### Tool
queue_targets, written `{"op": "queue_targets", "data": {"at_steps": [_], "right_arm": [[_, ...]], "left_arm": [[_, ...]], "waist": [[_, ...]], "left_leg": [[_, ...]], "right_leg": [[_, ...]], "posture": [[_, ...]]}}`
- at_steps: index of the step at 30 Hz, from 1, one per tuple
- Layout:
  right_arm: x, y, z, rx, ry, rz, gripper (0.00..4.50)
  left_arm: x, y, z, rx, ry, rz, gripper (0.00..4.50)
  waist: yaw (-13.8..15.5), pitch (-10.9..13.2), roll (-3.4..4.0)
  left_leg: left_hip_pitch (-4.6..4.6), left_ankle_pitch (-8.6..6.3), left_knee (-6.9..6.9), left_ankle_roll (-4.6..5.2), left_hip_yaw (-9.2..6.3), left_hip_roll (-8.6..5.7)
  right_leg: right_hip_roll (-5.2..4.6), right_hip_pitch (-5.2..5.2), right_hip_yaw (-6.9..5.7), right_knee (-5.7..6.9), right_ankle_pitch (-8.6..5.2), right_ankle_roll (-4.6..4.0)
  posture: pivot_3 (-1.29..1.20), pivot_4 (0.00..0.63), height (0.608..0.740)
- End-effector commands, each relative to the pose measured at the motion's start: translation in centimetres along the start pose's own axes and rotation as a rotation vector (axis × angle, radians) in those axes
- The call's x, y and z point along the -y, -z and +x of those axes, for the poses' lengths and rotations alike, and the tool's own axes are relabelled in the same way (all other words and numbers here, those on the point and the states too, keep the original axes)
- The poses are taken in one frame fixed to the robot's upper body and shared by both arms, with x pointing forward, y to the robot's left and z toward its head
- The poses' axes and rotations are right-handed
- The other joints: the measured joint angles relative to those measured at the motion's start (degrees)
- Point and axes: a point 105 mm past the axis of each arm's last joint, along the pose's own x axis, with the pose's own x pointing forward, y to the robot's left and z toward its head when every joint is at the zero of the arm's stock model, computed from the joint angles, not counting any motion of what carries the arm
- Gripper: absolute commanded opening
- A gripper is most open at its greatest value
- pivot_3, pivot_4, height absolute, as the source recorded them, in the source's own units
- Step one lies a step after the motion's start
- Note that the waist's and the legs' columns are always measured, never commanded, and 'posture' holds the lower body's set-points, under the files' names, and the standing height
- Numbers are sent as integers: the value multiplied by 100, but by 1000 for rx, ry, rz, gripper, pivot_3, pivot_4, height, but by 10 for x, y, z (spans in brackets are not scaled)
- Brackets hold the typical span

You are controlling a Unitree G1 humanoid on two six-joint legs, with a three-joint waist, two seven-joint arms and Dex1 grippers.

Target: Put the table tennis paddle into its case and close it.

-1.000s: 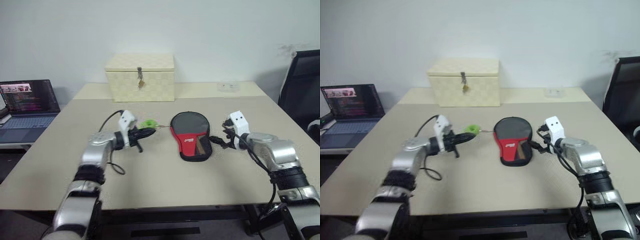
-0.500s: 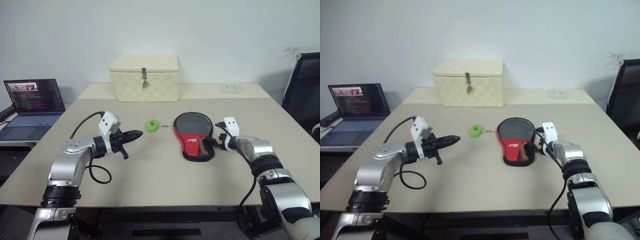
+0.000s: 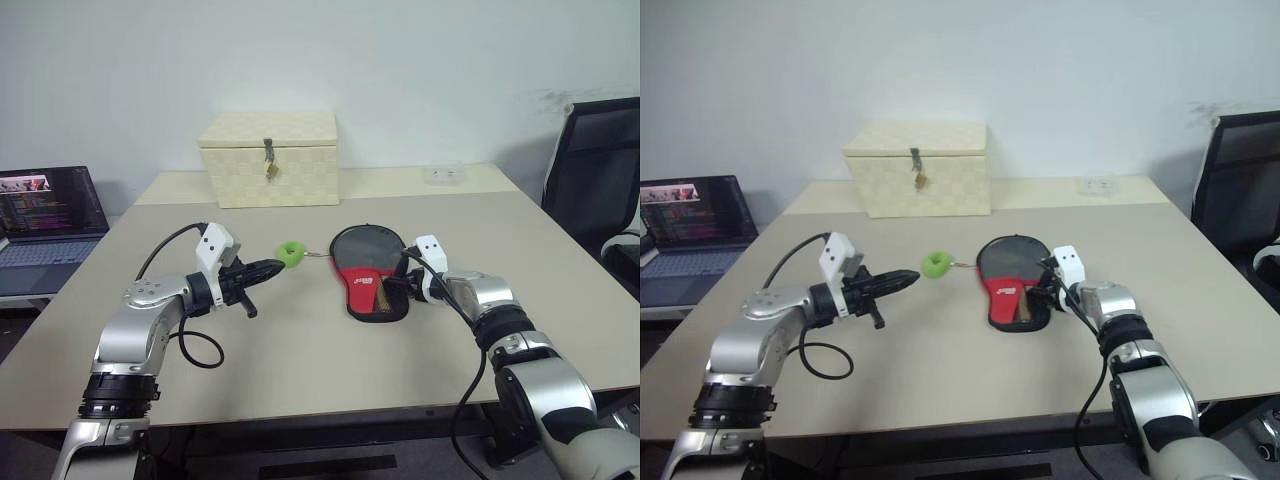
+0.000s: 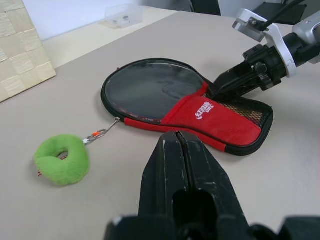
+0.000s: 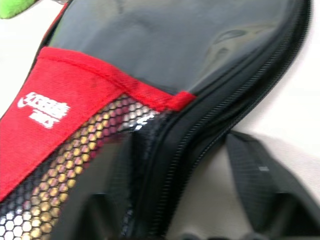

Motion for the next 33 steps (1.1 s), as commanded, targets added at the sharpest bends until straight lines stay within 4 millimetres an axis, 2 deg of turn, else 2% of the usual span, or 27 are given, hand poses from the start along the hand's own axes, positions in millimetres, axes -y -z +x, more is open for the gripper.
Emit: {"op": "queue_targets", "data": {"at_steps": [1, 5, 6, 7, 12, 16, 21, 27, 33], "right_arm": [[-2, 2, 3, -20, -6, 1, 1573], [-6, 1, 4, -18, -39, 65, 424], [-13, -2, 4, -11, -84, 98, 129], [-18, -5, 4, -7, -118, 120, 31], [-45, -16, -2, 5, -262, 189, 31], [-76, -13, -12, -13, -354, 199, 31], [-109, 4, -18, -31, -379, 187, 31], [-113, 22, -40, -50, -338, 218, 31], [-123, 40, -61, -76, -319, 259, 31]], "left_arm": [[-2, -15, -7, 24, -15, 56, 0], [-2, -10, -12, 8, -10, 48, 0], [2, -8, -15, 3, 20, 32, 0], [5, -7, -16, 0, 42, 20, 0], [24, -1, -32, -44, 162, -21, 0], [38, 9, -44, -108, 231, -39, 0], [53, 12, -35, -93, 271, -61, 0], [74, 15, -35, -100, 340, -90, 0], [82, 18, -39, -115, 366, -106, 0]], "waist": [[-1, 0, 0], [-1, -1, 0], [-2, 0, -1], [-7, 0, 0], [-31, 0, 0], [-28, 0, 0], [6, 1, 1], [15, 1, 1], [25, 1, 1]], "left_leg": [[0, 0, 0, 0, 0, 0], [6, 0, 1, 0, -2, -1], [6, 0, 1, 0, -2, -2], [6, 0, 1, 0, -2, -1], [0, 0, -9, 0, 1, 6], [-1, -1, -19, 0, -4, 17], [-4, -1, -22, 0, -9, 17], [-3, -1, -22, 0, -9, 12], [-4, -1, -25, 0, -12, 13]], "right_leg": [[0, 0, 0, 1, 0, 0], [0, 7, -2, 2, 1, -2], [0, 8, -2, 2, 1, -2], [0, 7, -2, 1, 1, -2], [-1, -4, 5, -2, 0, -4], [-2, -9, -3, -2, -10, -21], [-2, -11, -9, -3, -13, -25], [-5, -9, -9, -4, -13, -24], [-4, -9, -10, -6, -14, -24]], "posture": [[0, 150, 740], [0, 150, 740], [0, 150, 740], [0, 150, 740], [0, 150, 740], [0, 150, 740], [0, 150, 740], [0, 150, 740], [0, 150, 740]]}}
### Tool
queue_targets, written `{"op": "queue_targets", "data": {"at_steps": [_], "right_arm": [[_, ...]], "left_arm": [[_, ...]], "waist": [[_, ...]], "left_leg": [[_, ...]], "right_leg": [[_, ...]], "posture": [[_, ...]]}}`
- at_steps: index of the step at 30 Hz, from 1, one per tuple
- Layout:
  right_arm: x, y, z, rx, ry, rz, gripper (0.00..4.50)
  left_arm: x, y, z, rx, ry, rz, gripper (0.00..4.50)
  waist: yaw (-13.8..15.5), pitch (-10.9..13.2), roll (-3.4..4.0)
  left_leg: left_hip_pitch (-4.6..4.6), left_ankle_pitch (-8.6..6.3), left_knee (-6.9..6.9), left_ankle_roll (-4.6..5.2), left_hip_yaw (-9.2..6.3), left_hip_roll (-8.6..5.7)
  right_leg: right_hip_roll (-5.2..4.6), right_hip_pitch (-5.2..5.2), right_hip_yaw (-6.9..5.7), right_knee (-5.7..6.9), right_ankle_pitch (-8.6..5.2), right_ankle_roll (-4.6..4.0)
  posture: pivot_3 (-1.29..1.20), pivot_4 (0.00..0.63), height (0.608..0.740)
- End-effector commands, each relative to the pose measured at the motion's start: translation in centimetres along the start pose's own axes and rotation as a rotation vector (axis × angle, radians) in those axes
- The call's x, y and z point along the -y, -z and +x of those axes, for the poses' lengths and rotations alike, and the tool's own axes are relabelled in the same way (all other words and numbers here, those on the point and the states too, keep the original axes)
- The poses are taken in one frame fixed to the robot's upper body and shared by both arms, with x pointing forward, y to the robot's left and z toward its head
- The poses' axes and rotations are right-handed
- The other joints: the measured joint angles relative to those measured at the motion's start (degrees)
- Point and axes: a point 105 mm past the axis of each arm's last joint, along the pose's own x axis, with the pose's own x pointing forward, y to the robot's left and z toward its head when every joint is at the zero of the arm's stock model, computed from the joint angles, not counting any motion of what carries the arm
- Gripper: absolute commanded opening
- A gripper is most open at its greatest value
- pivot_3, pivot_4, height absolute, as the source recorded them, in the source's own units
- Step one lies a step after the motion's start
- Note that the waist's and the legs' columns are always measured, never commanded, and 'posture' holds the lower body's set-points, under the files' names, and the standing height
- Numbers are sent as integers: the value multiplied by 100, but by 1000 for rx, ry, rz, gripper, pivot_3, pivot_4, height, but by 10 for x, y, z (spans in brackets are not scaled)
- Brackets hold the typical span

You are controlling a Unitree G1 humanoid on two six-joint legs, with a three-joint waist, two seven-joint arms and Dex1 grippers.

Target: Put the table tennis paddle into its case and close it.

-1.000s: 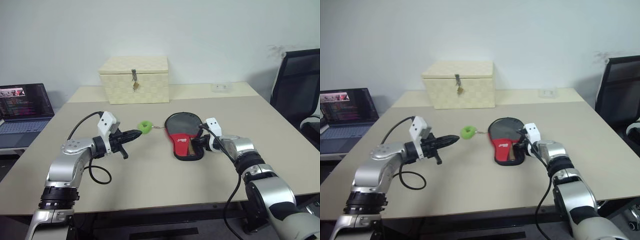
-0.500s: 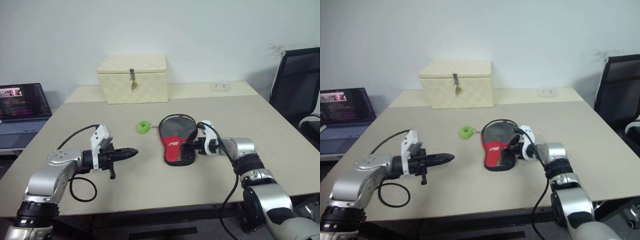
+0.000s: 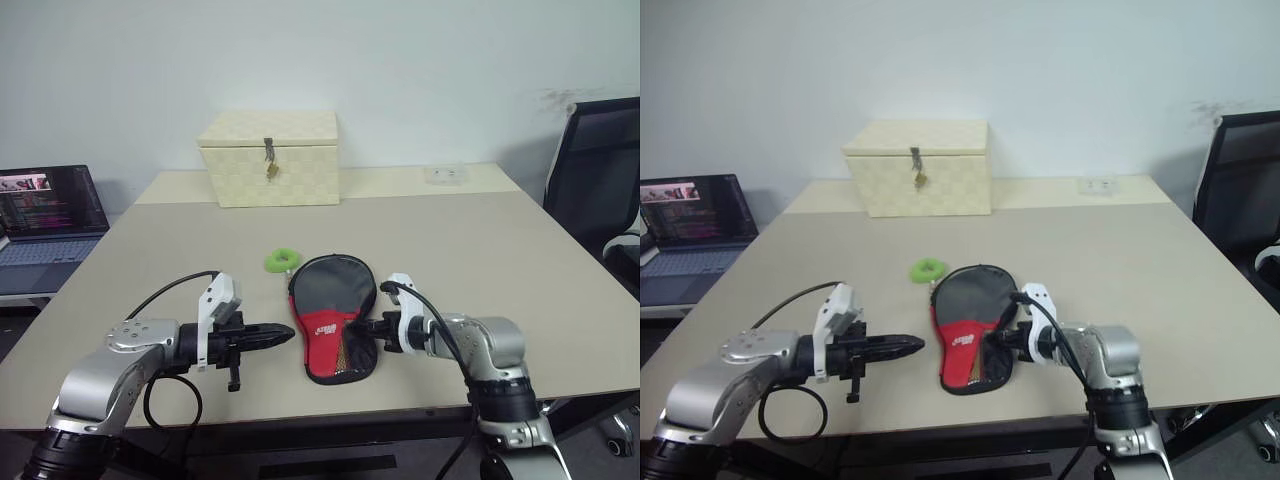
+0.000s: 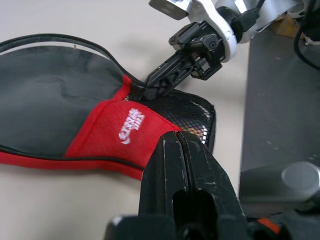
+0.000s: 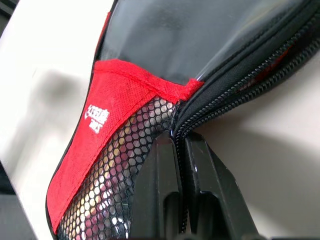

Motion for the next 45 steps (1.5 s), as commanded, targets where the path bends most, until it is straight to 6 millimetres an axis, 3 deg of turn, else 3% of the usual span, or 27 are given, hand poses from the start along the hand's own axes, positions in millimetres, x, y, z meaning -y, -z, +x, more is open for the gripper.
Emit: {"op": "queue_targets", "data": {"at_steps": [1, 11, 25, 31, 34, 39, 43, 45], "right_arm": [[-14, -1, -10, 25, -24, 2, 31], [-27, 20, -19, 59, 1, 154, 31], [-30, 34, -18, 30, 11, 157, 31], [-27, 28, -23, 39, 44, 69, 1706], [-31, 14, -34, 65, 55, -193, 2818], [-51, -4, -60, 85, -101, -416, 4488], [-71, -32, -73, 190, -288, -457, 4488], [-69, -43, -59, 216, -267, -456, 4488]], "left_arm": [[5, -9, -3, 12, 16, 32, 0], [6, -10, -6, 0, 23, 30, 0], [4, -9, -5, -9, 18, 36, 0], [3, -9, -6, -5, 3, 38, 0], [-2, -9, -8, 7, -39, 41, 0], [-14, -11, -13, 32, -139, 24, 0], [-27, -10, -16, 52, -231, 15, 0], [-40, -10, -16, 57, -303, 20, 0]], "waist": [[0, 0, 0], [4, 0, 0], [3, 0, 0], [2, 0, 0], [0, 0, 0], [9, 0, -2], [10, 1, -2], [10, 0, -3]], "left_leg": [[0, 0, 0, 0, 0, 0], [0, 0, -1, 0, -3, -1], [1, 0, -9, 0, 0, 0], [1, 0, -11, 0, 1, 0], [1, 0, -11, 0, 0, -2], [0, 0, -12, 0, 2, -4], [2, 0, -15, 0, 1, 1], [4, 0, -16, 0, 1, 3]], "right_leg": [[0, 0, -1, 0, 0, 0], [1, 0, -3, -2, 0, 0], [1, 0, -3, -9, -2, 0], [1, 0, -2, -11, -2, 0], [1, 1, -4, -13, -3, 1], [0, 2, -2, -20, -13, 20], [1, 3, -3, -22, -13, 19], [2, 4, -3, -20, -12, 18]], "posture": [[0, 150, 740], [0, 150, 740], [0, 150, 740], [0, 150, 740], [0, 150, 740], [0, 150, 740], [0, 150, 740], [0, 150, 740]]}}
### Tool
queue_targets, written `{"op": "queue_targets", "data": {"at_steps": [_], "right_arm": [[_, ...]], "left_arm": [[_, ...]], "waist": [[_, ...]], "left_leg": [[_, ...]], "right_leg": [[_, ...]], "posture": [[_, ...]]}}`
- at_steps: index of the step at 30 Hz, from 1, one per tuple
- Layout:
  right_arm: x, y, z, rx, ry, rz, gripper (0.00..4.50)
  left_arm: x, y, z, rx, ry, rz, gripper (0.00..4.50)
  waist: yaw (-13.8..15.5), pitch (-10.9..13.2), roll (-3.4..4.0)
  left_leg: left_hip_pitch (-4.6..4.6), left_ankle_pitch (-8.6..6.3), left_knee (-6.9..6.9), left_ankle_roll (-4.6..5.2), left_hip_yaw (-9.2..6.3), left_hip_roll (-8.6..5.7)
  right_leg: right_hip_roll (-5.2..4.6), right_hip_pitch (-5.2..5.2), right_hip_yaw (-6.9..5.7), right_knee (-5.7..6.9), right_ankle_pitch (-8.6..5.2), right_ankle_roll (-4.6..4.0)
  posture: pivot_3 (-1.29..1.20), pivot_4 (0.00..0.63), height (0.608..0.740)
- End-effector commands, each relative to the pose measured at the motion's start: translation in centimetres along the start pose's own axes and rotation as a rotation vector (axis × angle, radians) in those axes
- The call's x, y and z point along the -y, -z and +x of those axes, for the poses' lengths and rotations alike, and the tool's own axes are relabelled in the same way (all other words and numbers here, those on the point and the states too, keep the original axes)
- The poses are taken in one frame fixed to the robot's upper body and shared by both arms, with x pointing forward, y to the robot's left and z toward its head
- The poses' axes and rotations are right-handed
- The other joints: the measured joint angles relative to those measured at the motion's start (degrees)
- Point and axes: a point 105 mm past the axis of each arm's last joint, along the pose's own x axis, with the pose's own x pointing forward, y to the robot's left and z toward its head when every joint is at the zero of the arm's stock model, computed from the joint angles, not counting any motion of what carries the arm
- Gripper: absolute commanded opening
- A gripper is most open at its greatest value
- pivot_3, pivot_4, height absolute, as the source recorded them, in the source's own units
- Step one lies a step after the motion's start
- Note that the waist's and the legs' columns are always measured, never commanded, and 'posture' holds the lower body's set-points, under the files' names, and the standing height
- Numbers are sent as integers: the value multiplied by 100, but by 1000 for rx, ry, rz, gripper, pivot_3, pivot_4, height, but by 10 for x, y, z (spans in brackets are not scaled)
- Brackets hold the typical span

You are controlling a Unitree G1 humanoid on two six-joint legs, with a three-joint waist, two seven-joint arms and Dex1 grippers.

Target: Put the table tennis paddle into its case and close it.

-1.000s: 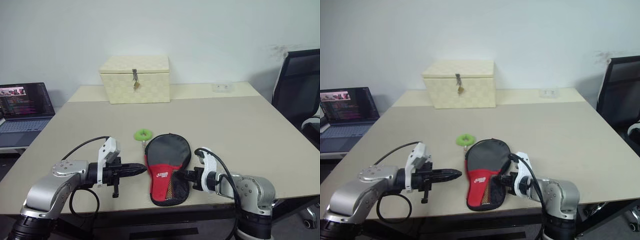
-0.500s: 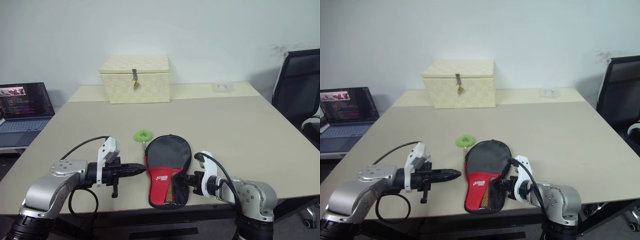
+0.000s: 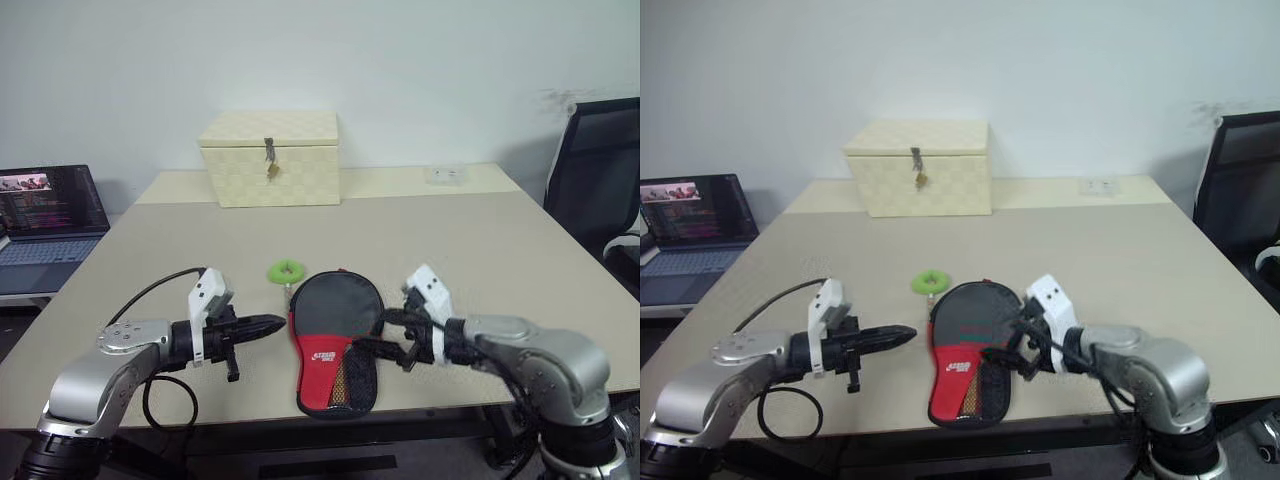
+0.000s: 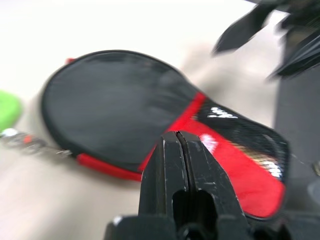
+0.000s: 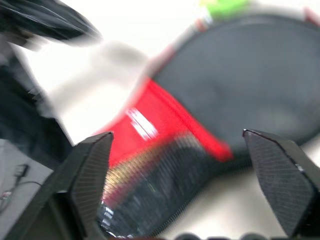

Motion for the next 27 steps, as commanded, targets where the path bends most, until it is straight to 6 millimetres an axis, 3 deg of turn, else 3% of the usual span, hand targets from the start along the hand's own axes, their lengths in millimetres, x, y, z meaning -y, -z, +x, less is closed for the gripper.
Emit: {"op": "queue_targets", "data": {"at_steps": [1, 7, 12, 14, 21, 27], "right_arm": [[7, -17, 20, 72, -7, -21, 4488], [25, 3, 58, 26, 79, -38, 4500], [29, 16, 64, -3, 109, -64, 4500], [30, 19, 64, -6, 124, -56, 4500], [29, 21, 68, -7, 148, -49, 4500], [34, 21, 67, -10, 186, -45, 4500]], "left_arm": [[-27, -11, -2, 35, -159, 56, 0], [-71, -2, 13, 6, -374, 57, 2042], [-85, -3, 27, 1, -411, 67, 3817], [-100, -6, 41, -3, -452, 68, 4471], [-132, -19, 77, -45, -486, 20, 4471], [-135, -13, 96, -110, -481, -53, 4471]], "waist": [[5, 0, -1], [93, -1, -3], [167, -1, -3], [195, -1, -3], [263, -1, -6], [244, 0, -7]], "left_leg": [[0, 0, 0, 0, -1, 0], [-4, 0, 5, 0, 1, -17], [-20, 0, 5, 0, -9, -20], [-21, 0, 6, 0, -11, -20], [-24, 0, 28, 0, -13, -29], [-26, 0, 23, 0, -10, -28]], "right_leg": [[1, 1, -1, 0, 1, -1], [0, -1, -3, 5, 8, -12], [-7, -8, -11, -6, 8, -9], [-8, -7, -13, -5, 8, -10], [2, -5, -19, 12, 10, -4], [4, -9, -17, 10, 9, -3]], "posture": [[0, 150, 740], [0, 150, 740], [0, 150, 740], [0, 150, 740], [0, 150, 740], [0, 150, 740]]}}
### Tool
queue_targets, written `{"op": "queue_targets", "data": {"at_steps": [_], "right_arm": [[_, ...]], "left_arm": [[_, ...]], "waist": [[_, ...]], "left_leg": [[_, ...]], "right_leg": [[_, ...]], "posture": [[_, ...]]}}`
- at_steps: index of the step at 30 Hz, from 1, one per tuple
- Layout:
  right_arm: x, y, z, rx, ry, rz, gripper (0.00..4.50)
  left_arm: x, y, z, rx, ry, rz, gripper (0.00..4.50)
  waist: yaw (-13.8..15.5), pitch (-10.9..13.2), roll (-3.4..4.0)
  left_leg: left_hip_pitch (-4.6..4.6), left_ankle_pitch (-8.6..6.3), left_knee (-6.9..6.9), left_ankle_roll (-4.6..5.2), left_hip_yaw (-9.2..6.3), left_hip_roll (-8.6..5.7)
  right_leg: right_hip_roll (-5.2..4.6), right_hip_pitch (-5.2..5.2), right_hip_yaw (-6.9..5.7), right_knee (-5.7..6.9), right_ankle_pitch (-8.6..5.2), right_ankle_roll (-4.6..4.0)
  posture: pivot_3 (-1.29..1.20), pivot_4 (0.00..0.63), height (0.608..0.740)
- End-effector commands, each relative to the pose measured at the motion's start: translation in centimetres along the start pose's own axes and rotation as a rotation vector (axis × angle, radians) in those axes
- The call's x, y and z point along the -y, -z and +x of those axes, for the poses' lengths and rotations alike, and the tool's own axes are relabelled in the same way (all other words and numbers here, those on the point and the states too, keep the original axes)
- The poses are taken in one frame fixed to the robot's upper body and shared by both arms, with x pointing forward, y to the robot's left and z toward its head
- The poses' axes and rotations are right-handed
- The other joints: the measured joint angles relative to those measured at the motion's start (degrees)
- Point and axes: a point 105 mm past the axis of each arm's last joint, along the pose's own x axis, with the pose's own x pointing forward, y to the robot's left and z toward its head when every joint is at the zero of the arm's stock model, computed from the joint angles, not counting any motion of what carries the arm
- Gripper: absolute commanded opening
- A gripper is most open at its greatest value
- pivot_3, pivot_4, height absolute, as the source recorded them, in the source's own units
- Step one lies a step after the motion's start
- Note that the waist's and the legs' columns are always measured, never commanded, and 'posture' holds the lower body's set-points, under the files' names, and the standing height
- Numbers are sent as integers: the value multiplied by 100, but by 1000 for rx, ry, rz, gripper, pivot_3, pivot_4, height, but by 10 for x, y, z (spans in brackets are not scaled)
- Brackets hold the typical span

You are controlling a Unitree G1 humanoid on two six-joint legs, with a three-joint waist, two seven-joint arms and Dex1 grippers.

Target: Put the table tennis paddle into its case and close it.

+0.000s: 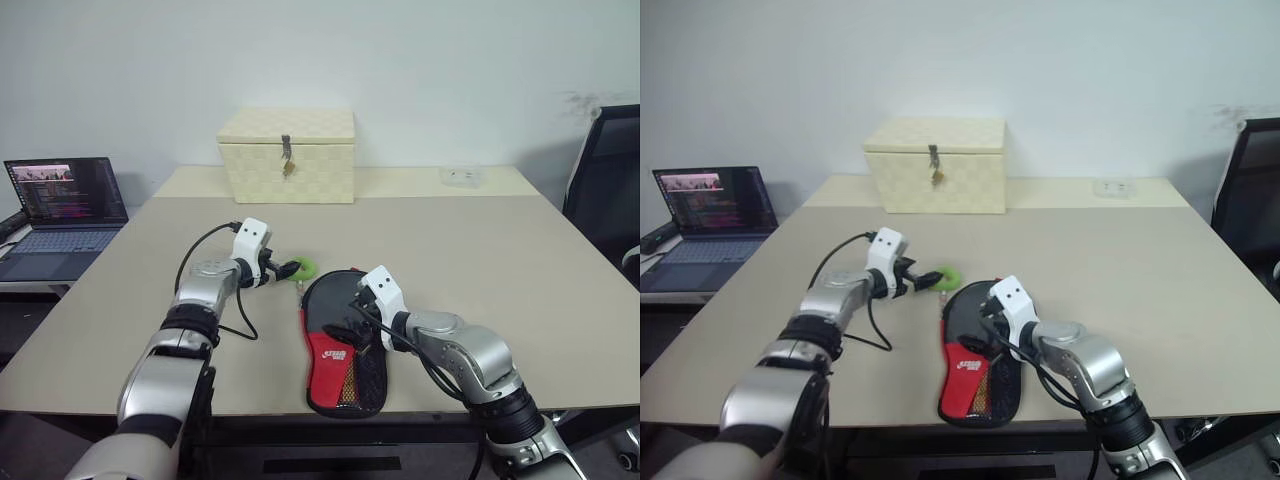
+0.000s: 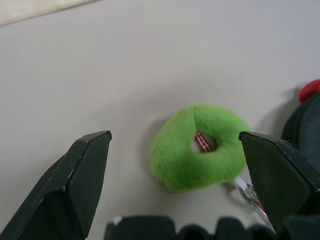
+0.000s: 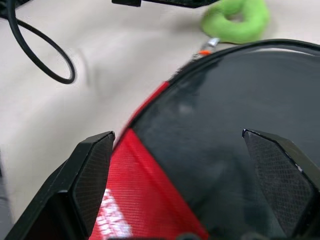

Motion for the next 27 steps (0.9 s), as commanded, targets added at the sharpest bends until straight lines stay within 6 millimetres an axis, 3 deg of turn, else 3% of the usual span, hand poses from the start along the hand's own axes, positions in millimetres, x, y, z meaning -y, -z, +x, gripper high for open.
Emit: {"op": "queue_targets", "data": {"at_steps": [1, 8, 9, 11, 22, 27], "right_arm": [[1, -11, -3, 41, 19, -12, 4500], [6, -7, -8, 28, 63, -6, 4500], [6, -6, -9, 27, 69, -4, 4500], [7, -6, -10, 29, 79, -4, 4500], [7, -7, -9, 35, 80, -41, 4500], [-2, 11, 0, -28, 19, -47, 4500]], "left_arm": [[0, -3, 4, -16, -13, -3, 4471], [11, 16, 14, -92, -22, -8, 4471], [13, 17, 15, -95, -22, -3, 4310], [15, 17, 17, -94, -21, 0, 3901], [14, 16, 18, -83, -43, 4, 75], [7, 15, 16, -87, -85, 18, 42]], "waist": [[-8, 0, 0], [5, 0, -1], [6, 0, -1], [7, 0, -1], [9, 0, -2], [0, -1, -3]], "left_leg": [[-1, 0, 0, 0, 0, 0], [-3, 0, 4, 0, -4, 0], [-3, 0, 5, 0, -4, -1], [-4, 0, 7, 0, -3, -1], [-3, 0, 9, 0, -4, -1], [0, 0, 10, 0, -3, -1]], "right_leg": [[0, 0, 0, 0, 0, 1], [-1, 0, -2, 2, -1, 1], [-1, 0, -1, 3, -1, 1], [-1, 0, -1, 4, 0, 1], [-1, 1, -1, 7, 0, 1], [0, 1, -1, 10, 0, 1]], "posture": [[0, 150, 740], [0, 150, 740], [0, 150, 740], [0, 150, 740], [0, 150, 740], [0, 150, 740]]}}
